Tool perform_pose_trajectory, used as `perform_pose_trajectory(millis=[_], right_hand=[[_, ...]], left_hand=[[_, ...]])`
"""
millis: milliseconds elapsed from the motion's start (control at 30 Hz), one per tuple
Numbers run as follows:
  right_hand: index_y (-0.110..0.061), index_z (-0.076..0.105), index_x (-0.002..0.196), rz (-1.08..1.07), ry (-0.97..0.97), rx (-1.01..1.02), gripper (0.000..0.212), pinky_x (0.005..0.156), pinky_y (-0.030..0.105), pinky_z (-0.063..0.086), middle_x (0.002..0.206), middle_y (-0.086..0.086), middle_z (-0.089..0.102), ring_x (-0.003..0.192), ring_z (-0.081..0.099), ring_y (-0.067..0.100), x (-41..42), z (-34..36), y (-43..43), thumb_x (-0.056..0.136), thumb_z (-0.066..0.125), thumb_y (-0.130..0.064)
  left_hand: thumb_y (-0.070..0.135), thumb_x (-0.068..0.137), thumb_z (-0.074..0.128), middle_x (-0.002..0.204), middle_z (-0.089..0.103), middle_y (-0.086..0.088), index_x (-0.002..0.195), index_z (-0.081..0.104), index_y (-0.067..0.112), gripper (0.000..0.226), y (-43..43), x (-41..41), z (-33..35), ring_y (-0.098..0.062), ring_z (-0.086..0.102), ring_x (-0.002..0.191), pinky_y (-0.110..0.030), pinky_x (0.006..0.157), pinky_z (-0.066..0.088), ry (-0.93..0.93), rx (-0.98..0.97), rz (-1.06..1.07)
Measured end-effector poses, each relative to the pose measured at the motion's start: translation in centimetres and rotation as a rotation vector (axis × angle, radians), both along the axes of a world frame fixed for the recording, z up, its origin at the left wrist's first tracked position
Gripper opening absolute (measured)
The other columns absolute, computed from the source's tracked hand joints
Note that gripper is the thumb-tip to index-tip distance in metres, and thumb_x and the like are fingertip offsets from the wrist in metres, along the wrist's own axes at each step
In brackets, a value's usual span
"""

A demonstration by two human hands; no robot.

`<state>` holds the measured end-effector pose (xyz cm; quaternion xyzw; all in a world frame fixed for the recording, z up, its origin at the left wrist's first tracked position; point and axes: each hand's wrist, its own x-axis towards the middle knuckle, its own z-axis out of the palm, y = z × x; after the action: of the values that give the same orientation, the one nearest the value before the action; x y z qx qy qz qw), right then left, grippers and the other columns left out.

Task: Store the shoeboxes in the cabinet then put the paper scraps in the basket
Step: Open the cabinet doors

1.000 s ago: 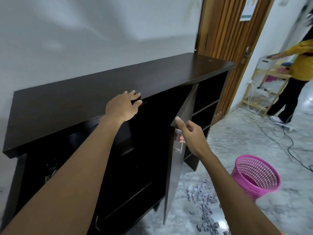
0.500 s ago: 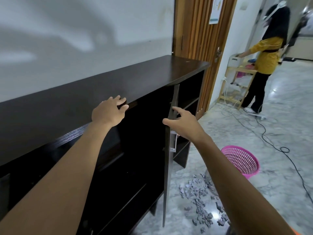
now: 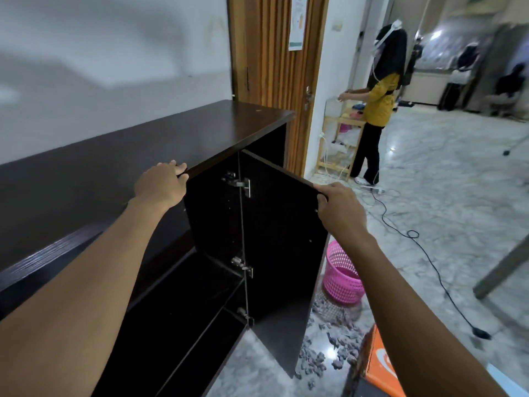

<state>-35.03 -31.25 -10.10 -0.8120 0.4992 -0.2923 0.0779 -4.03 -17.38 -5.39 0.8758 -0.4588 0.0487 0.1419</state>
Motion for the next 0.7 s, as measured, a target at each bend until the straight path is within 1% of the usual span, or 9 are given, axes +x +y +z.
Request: perform_pose_trajectory(millis=[33, 133, 167, 233, 333, 400, 467, 567, 700], right_hand=[[-0.029, 0.056, 0.137, -0.062, 0.056, -0.039, 0.04, 0.076, 0.034, 0.047, 0.127, -0.002, 0.057, 0.119, 0.049, 0.021, 0.1, -0.1, -0.2, 0.1, 0.047, -0.016], [-0.026, 0.042, 0.146, -0.169, 0.179, -0.097, 0.054, 0.084, 0.037, 0.046, 0.138, 0.001, 0.047, 0.126, 0.039, 0.025, 0.6, -1.2, -0.9, 0.095, 0.054, -0.015], [-0.024, 0.036, 0.149, -0.186, 0.196, -0.108, 0.059, 0.09, 0.039, 0.045, 0.143, 0.003, 0.043, 0.131, 0.036, 0.027, 0.7, -1.7, -1.1, 0.094, 0.057, -0.02], [-0.019, 0.027, 0.152, -0.207, 0.21, -0.121, 0.072, 0.103, 0.047, 0.039, 0.152, 0.006, 0.033, 0.142, 0.024, 0.032, 1.0, -2.7, -1.7, 0.091, 0.059, -0.037], [-0.019, 0.016, 0.155, -0.216, 0.222, -0.122, 0.086, 0.114, 0.054, 0.025, 0.162, 0.006, 0.016, 0.149, 0.0, 0.038, 1.3, -3.7, -3.1, 0.088, 0.051, -0.061], [-0.021, 0.014, 0.156, -0.211, 0.191, -0.116, 0.089, 0.116, 0.054, 0.024, 0.163, 0.005, 0.011, 0.149, -0.007, 0.038, 1.3, -3.9, -4.3, 0.087, 0.045, -0.068], [-0.023, 0.014, 0.155, -0.191, 0.141, -0.094, 0.09, 0.114, 0.054, 0.031, 0.163, 0.004, 0.011, 0.149, -0.011, 0.037, 1.2, -4.0, -5.5, 0.086, 0.045, -0.071], [-0.025, 0.014, 0.155, -0.148, 0.08, -0.054, 0.09, 0.108, 0.054, 0.041, 0.162, 0.002, 0.01, 0.149, -0.012, 0.036, 0.9, -4.0, -6.8, 0.085, 0.049, -0.071], [-0.026, 0.013, 0.155, -0.121, 0.063, -0.056, 0.091, 0.105, 0.054, 0.043, 0.163, 0.001, 0.008, 0.149, -0.012, 0.036, 0.7, -4.2, -7.3, 0.085, 0.052, -0.068]], left_hand=[[0.031, 0.105, 0.034, 0.158, 0.031, 0.002, 0.148, 0.04, 0.025, 0.044, -0.9, -0.1, 0.1, -0.03, 0.031, 0.143, -0.046, 0.111, 0.032, -0.001, -0.004, -0.005], [0.029, 0.106, 0.034, 0.158, 0.032, 0.001, 0.147, 0.042, 0.024, 0.043, -3.2, 0.0, 0.1, -0.03, 0.031, 0.143, -0.047, 0.112, 0.032, 0.019, -0.018, -0.014], [0.029, 0.105, 0.034, 0.158, 0.032, 0.001, 0.147, 0.043, 0.024, 0.043, -3.7, 0.0, 0.0, -0.03, 0.031, 0.143, -0.048, 0.112, 0.032, 0.031, -0.022, -0.013], [0.03, 0.106, 0.033, 0.158, 0.032, 0.002, 0.147, 0.043, 0.024, 0.043, -4.6, 0.0, -0.1, -0.03, 0.031, 0.143, -0.049, 0.112, 0.033, 0.034, -0.031, -0.014], [0.03, 0.106, 0.033, 0.158, 0.031, 0.003, 0.147, 0.043, 0.025, 0.043, -5.0, -0.1, -0.3, -0.029, 0.031, 0.143, -0.048, 0.112, 0.032, 0.032, -0.056, 0.006], [0.032, 0.105, 0.033, 0.158, 0.032, 0.004, 0.147, 0.043, 0.027, 0.043, -5.0, -0.2, -0.4, -0.03, 0.033, 0.142, -0.047, 0.111, 0.032, 0.022, -0.062, 0.026], [0.034, 0.105, 0.033, 0.157, 0.034, 0.003, 0.146, 0.043, 0.029, 0.043, -5.0, -0.2, -0.5, -0.033, 0.035, 0.14, -0.048, 0.109, 0.034, 0.014, -0.063, 0.038], [0.035, 0.105, 0.033, 0.156, 0.034, 0.003, 0.146, 0.043, 0.03, 0.043, -5.1, 0.1, -0.6, -0.034, 0.036, 0.14, -0.049, 0.108, 0.035, 0.02, -0.058, 0.038], [0.037, 0.105, 0.031, 0.157, 0.034, 0.005, 0.146, 0.042, 0.033, 0.043, -5.1, 0.5, -1.0, -0.031, 0.033, 0.143, -0.05, 0.109, 0.035, 0.005, -0.053, 0.035]])
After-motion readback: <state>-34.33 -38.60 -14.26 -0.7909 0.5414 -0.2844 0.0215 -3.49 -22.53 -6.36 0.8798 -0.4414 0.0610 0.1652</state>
